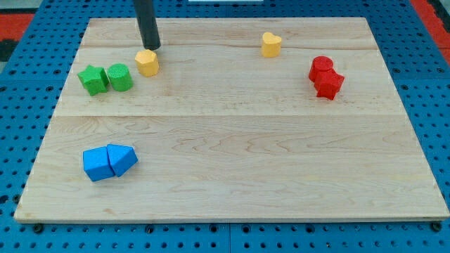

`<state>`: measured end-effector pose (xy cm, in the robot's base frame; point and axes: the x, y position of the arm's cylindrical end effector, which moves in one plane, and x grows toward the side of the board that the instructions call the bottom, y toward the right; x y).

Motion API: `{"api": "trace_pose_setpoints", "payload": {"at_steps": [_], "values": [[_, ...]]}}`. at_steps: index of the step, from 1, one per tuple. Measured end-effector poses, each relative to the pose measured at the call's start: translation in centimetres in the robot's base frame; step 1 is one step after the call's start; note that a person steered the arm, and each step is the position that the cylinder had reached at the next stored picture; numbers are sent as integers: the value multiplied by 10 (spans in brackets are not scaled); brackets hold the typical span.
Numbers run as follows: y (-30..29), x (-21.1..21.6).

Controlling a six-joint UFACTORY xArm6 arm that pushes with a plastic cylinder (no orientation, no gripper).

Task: Push the yellow blocks to the top left

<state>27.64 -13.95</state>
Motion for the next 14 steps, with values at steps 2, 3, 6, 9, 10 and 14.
{"api": "trace_pose_setpoints", "payload": {"at_steps": [2, 3, 6, 9, 10, 14], "values": [[54, 34], [54, 34], [8, 86], [10, 11], [20, -22], [242, 46]]}}
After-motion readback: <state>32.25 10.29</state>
